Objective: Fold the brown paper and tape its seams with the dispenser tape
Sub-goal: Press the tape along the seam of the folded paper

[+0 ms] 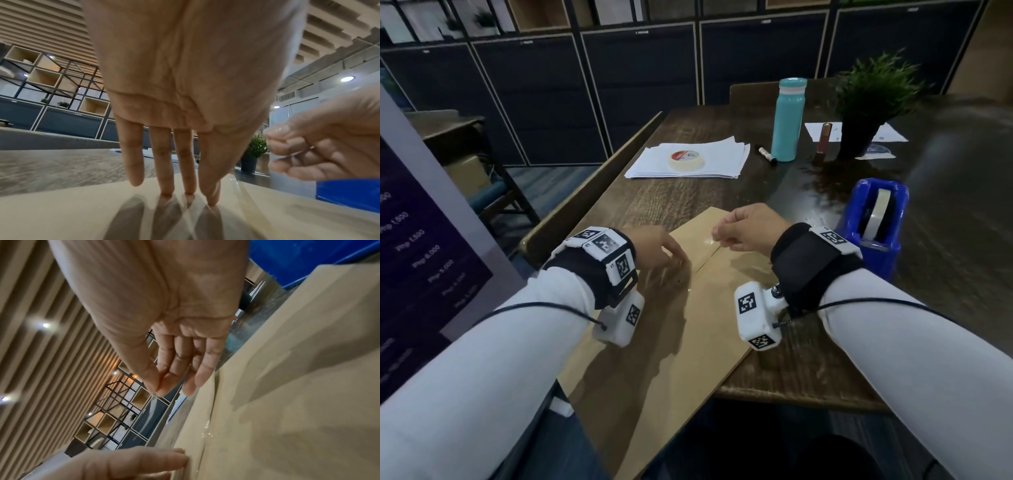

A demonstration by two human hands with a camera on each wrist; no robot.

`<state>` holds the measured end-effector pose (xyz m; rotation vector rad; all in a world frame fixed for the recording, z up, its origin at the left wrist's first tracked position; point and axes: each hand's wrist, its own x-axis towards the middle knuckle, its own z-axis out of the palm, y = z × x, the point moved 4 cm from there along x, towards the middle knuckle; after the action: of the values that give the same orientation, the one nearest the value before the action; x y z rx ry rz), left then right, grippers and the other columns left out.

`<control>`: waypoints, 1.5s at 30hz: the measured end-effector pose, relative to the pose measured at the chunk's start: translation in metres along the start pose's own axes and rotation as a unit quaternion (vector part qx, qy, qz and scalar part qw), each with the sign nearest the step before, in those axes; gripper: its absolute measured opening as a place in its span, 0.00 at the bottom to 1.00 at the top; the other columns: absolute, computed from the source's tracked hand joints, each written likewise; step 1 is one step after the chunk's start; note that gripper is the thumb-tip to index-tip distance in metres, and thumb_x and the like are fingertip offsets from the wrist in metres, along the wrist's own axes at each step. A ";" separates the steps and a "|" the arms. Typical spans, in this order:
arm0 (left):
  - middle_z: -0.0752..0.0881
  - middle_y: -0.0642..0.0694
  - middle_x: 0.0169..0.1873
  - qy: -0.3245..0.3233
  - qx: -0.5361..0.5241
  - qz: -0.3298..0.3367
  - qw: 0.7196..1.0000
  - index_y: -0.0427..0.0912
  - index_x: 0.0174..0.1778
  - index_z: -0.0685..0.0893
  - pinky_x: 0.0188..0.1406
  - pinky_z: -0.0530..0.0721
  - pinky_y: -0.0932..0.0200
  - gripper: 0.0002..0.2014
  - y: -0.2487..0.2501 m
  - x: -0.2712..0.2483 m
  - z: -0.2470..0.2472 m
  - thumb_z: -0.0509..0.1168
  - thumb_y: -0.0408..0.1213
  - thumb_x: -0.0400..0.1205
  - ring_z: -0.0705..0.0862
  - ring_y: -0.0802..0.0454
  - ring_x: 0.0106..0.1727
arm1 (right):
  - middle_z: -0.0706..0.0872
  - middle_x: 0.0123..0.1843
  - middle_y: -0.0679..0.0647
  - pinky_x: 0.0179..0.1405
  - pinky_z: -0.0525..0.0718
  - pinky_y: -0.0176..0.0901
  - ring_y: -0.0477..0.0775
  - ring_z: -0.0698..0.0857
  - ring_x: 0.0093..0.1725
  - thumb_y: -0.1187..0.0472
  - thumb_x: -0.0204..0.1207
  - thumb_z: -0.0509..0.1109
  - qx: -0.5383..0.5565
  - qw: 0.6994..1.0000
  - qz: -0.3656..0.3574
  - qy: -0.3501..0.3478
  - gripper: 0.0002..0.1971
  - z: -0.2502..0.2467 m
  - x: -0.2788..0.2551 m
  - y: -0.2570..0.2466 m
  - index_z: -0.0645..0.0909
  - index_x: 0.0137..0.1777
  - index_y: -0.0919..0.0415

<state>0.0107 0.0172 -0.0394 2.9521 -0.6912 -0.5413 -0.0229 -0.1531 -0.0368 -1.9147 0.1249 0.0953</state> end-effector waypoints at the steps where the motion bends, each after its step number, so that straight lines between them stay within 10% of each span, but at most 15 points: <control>1: 0.83 0.51 0.65 -0.002 0.003 0.004 1.000 0.62 0.62 0.85 0.65 0.81 0.49 0.22 -0.001 0.001 0.000 0.59 0.32 0.81 0.82 0.50 0.62 | 0.85 0.36 0.54 0.40 0.81 0.34 0.47 0.81 0.35 0.69 0.74 0.73 -0.002 1.000 0.008 -0.006 0.06 0.002 0.003 0.002 0.82 0.37 0.63; 8: 0.84 0.55 0.63 0.006 -0.008 0.015 1.000 0.66 0.60 0.85 0.64 0.82 0.49 0.20 -0.010 0.007 0.005 0.61 0.36 0.81 0.83 0.52 0.60 | 0.85 0.36 0.55 0.31 0.80 0.31 0.48 0.80 0.37 0.70 0.73 0.73 -0.056 0.997 0.043 -0.040 0.07 0.010 0.014 0.009 0.82 0.35 0.63; 13: 0.84 0.58 0.64 0.013 -0.015 0.019 1.000 0.67 0.60 0.85 0.63 0.83 0.48 0.19 -0.013 0.007 0.005 0.63 0.38 0.81 0.83 0.54 0.60 | 0.83 0.22 0.51 0.45 0.84 0.42 0.44 0.79 0.23 0.73 0.73 0.72 -0.060 0.995 0.052 -0.058 0.08 0.014 0.018 0.011 0.82 0.33 0.65; 18: 0.84 0.58 0.63 0.008 -0.024 0.020 0.999 0.67 0.59 0.86 0.64 0.82 0.49 0.18 -0.014 0.010 0.006 0.65 0.38 0.80 0.84 0.54 0.60 | 0.86 0.41 0.62 0.50 0.82 0.45 0.57 0.81 0.43 0.73 0.73 0.72 -0.087 0.994 0.035 -0.065 0.10 0.018 0.020 0.012 0.81 0.32 0.65; 45: 0.85 0.56 0.60 0.011 -0.054 0.016 0.998 0.60 0.60 0.88 0.66 0.80 0.52 0.13 -0.014 0.012 0.005 0.70 0.45 0.79 0.83 0.55 0.59 | 0.90 0.42 0.59 0.63 0.84 0.53 0.54 0.85 0.45 0.70 0.69 0.77 -0.108 0.993 0.018 -0.040 0.07 0.022 0.026 0.020 0.84 0.33 0.61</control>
<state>0.0248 0.0246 -0.0496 2.8372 -0.6843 -0.5258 0.0001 -0.1406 -0.0661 -2.1208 0.0979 0.2160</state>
